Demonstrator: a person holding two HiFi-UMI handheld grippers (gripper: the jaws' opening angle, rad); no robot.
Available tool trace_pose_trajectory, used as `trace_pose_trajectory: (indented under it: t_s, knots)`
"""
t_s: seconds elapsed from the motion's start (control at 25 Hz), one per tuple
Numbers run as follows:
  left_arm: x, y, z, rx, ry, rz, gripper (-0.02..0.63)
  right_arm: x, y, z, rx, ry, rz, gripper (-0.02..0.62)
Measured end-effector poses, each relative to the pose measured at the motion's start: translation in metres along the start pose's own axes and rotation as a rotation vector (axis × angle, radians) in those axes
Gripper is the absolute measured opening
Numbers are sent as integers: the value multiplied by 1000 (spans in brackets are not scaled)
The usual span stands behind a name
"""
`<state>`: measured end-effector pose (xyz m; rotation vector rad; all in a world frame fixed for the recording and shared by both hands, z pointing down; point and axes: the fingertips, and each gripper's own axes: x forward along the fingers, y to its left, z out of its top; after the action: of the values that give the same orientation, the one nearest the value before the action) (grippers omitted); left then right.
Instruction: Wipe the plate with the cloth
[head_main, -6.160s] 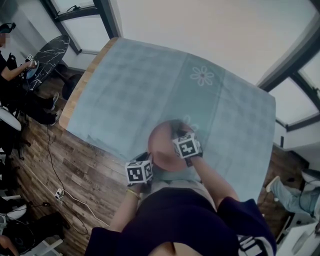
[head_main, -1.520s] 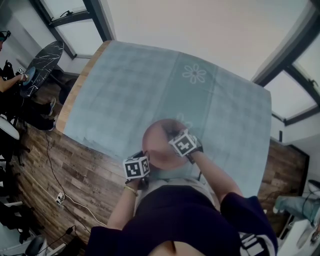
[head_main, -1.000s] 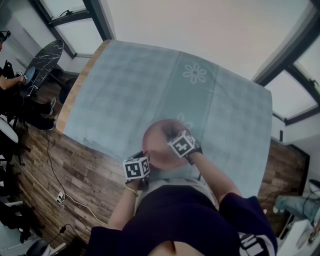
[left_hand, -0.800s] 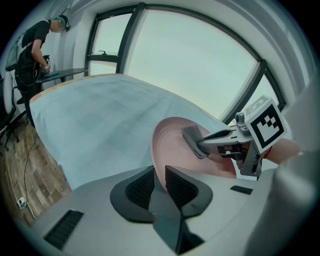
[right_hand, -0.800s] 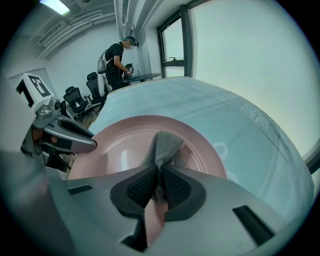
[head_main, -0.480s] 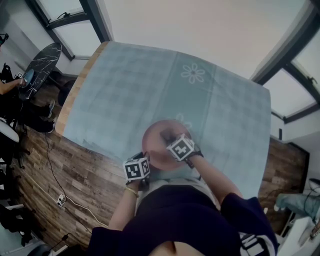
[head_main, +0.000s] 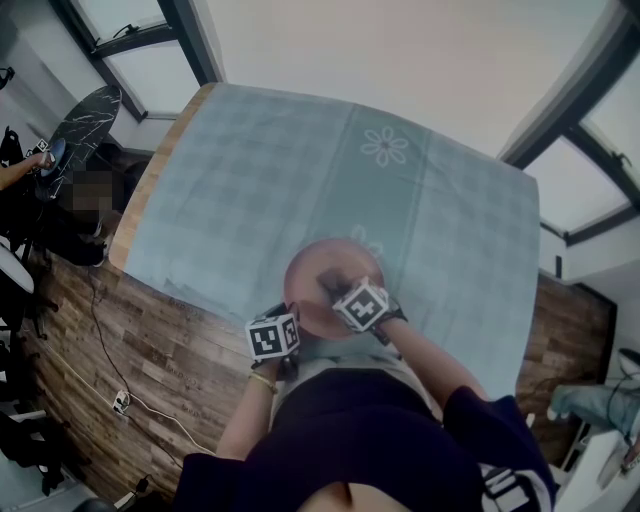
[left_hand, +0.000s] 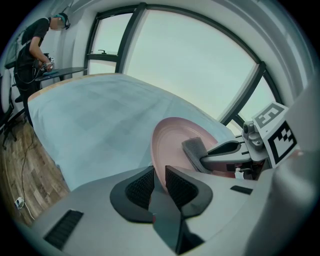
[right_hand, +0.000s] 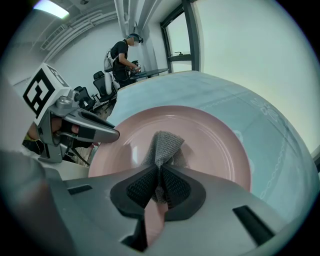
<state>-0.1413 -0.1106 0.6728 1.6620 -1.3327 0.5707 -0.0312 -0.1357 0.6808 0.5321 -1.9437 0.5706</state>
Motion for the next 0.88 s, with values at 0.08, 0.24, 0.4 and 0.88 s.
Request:
trace_pose_trajectory:
  t_s: [0.08,0.24,0.4,0.88]
  knots:
    - [0,0,0,-1,0,-3,78,-1,6,-1,-10,-3,11,32]
    - [0,0,-1,3,0,-7,78,-1,20,-6,-28,8,45,32]
    - [1,-1,0,3,1,-13,78,-2,28,-10,-57,21,62,32]
    - [2,1,1,17,4,-7,78,-1,52,-15,-103,47,141,32]
